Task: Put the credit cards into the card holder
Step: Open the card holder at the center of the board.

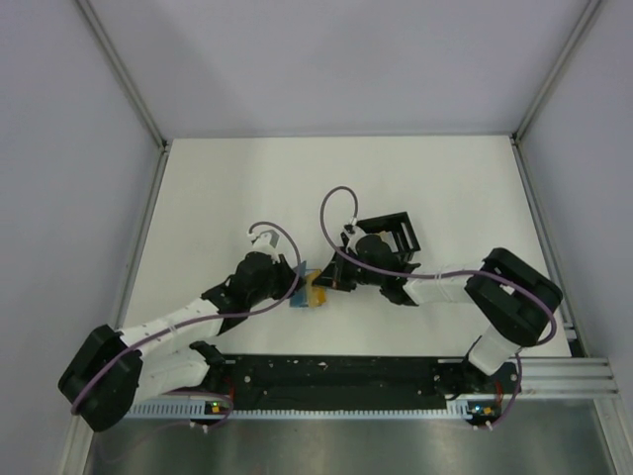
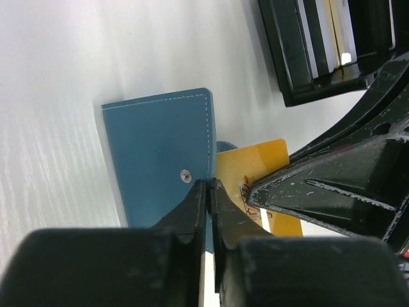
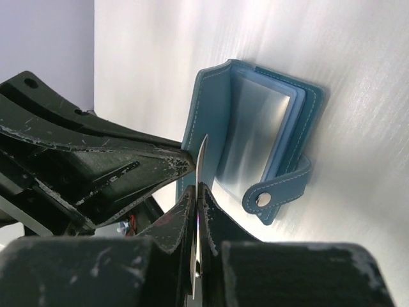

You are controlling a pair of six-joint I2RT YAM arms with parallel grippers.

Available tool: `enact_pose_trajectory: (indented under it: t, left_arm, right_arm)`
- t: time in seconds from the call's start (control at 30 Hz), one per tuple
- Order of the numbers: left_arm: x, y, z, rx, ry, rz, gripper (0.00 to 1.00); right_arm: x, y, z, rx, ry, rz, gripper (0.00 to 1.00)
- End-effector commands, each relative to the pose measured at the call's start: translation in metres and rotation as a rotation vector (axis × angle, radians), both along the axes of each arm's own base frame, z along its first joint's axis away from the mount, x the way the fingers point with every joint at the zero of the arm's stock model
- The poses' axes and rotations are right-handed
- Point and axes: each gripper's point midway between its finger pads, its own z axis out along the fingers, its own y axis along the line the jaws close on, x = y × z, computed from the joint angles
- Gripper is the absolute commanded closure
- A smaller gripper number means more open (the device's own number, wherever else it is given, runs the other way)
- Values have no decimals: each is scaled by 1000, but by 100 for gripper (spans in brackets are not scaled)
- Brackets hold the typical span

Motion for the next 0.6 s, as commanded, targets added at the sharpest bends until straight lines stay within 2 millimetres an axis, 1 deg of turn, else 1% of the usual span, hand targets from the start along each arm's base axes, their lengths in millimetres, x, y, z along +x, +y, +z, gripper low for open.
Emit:
enact_pose_trajectory:
  t: [0.0, 0.1, 0.2, 0.27, 0.4, 0.43, 0.57]
  left_arm:
    - [2, 12, -2, 52, -4, 37, 99]
    - [2, 19, -4, 80, 7, 62, 100]
    - [0, 17, 3, 59, 1, 50, 100]
    - [-4, 10, 11, 20, -12, 10, 100]
    - [-13, -9, 27, -96, 7, -54, 100]
    - [-15, -14, 32, -135, 16, -64, 100]
    - [-20, -23, 35, -224, 59, -64, 100]
  right_arm:
    - [3, 25, 30, 90, -54, 44, 100]
    - [6, 22, 22, 55, -50, 23, 100]
    - [13, 13, 10, -36, -67, -15, 100]
    - [18, 7, 5, -88, -89, -34, 100]
    - [23, 0, 3, -152, -114, -48, 100]
    - [23, -6, 0, -180, -109, -60, 100]
    - [30, -32, -2, -291, -137, -133, 100]
